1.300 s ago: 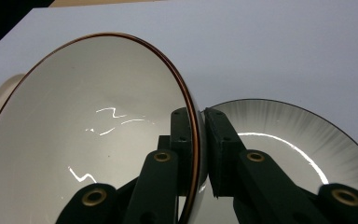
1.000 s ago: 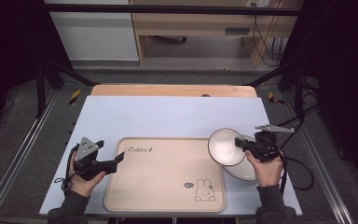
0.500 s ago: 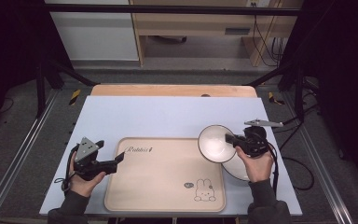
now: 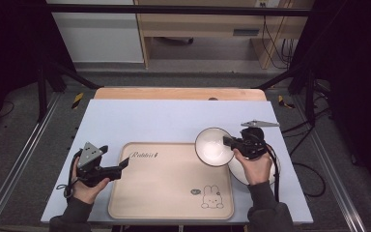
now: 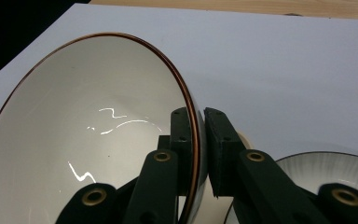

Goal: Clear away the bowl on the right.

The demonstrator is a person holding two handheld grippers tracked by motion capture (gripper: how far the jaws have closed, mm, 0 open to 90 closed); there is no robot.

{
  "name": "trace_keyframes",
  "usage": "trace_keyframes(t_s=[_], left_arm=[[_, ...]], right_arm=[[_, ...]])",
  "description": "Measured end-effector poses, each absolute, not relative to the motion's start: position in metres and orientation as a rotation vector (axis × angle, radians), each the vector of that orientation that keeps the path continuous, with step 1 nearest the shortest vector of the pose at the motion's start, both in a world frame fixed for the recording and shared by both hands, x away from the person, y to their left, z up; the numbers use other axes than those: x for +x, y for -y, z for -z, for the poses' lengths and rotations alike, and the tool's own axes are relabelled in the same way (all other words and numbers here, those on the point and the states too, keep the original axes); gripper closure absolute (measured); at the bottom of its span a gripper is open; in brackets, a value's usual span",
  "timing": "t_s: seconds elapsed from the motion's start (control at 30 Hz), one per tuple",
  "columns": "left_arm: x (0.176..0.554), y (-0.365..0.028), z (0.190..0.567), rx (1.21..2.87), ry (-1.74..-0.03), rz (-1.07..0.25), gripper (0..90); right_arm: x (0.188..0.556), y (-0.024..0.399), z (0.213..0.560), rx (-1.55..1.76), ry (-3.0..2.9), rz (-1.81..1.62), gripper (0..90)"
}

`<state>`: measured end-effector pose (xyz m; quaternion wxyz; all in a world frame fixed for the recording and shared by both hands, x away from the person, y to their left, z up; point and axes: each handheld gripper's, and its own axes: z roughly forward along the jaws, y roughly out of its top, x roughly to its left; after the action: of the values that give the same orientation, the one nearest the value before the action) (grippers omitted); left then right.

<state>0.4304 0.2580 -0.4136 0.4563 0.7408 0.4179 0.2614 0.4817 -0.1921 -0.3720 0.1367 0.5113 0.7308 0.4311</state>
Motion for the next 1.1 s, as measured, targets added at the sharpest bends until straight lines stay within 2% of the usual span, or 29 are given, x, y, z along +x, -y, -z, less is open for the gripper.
trace_keyframes(t_s=[1.1], left_arm=[[0.43,-0.259,0.413,1.826,-1.03,-0.643,11.2]], right_arm=[[0.506,0.131,0.392,1.446,-2.216,-1.255,82.1]])
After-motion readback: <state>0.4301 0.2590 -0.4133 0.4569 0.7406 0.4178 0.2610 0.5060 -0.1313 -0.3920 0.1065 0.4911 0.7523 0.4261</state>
